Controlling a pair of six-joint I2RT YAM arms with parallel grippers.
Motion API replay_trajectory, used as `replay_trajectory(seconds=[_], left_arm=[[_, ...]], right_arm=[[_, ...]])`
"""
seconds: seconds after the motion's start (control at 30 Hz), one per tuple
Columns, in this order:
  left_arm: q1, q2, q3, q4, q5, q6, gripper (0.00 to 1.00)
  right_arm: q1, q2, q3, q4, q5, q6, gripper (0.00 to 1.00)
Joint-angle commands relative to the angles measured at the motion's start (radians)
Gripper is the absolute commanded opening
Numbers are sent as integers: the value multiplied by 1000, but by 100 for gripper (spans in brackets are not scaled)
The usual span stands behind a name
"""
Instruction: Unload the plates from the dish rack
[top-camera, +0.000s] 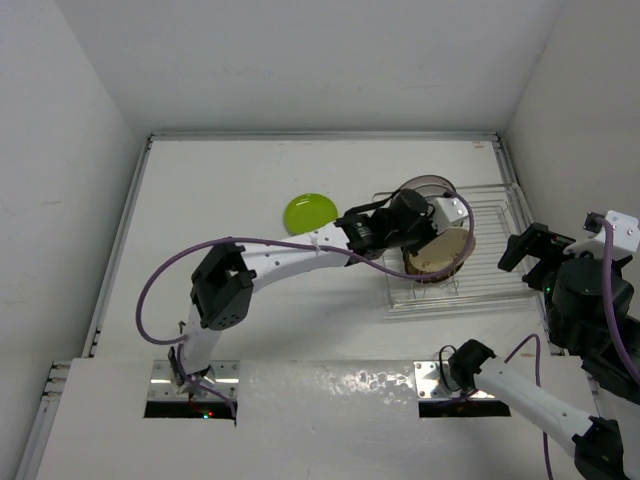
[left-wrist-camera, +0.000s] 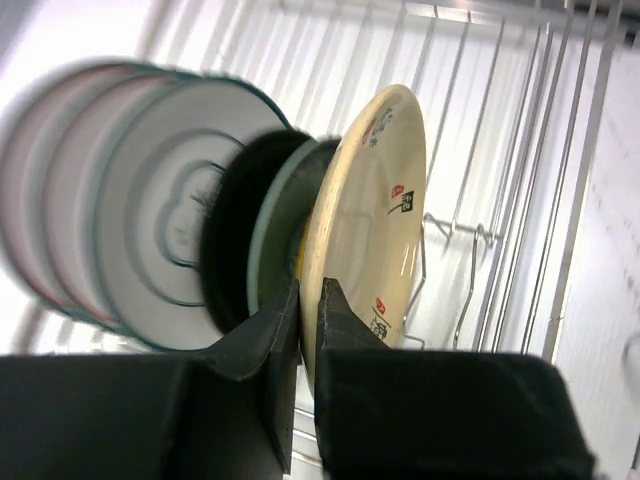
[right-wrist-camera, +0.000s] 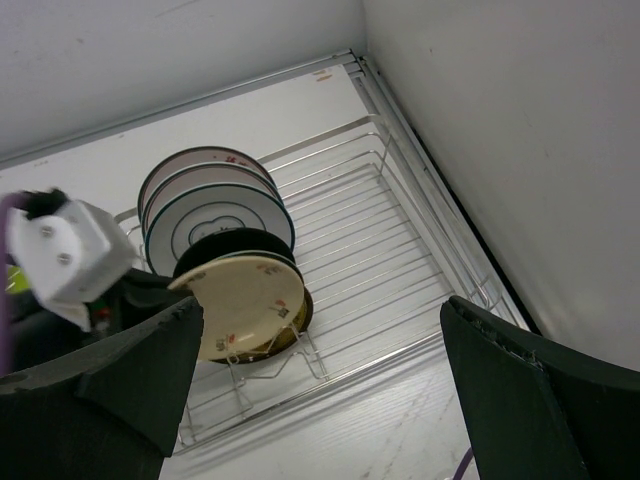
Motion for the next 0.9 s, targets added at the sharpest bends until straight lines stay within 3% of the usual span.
replay_trajectory(seconds=[0.0,0.27,0.37,0.4,0.47,0.5,0.53,0.63,0.67,0.77,0.87], left_arm=[[-13,-164,2,69,47,-34,0],[-12,-383,-81,50,-197,-112,0],[-6,-464,-147,73,-382,-191,0],[5,-482,-176,72,-519,-218,0],[98,-518,-198,17,-608,-378,0],[153,-528,-219,-12,-601,-447,0],[282,-547,-238,-66,-538,-576,0],[482,-575,-366,-53,-386,-710,0],[596,-583,-438,-30,-287,-764,0],[753,-530,-503,39,-115,-819,0],[821,-428,-491,61,-23,-839,0]], right_arm=[[-1,2,6,23,13,13,99],[-1,8,-23,56,12,20,99],[-1,25,-63,84,-2,17,99],[0,31,-77,107,-5,16,99],[-1,45,-111,128,-20,14,99],[-1,63,-120,150,-30,13,99],[-1,72,-137,173,-58,10,99],[0,130,-155,199,-106,5,99],[-1,146,-166,210,-141,5,99],[0,183,-201,237,-180,5,99],[0,196,-235,263,-212,5,99]])
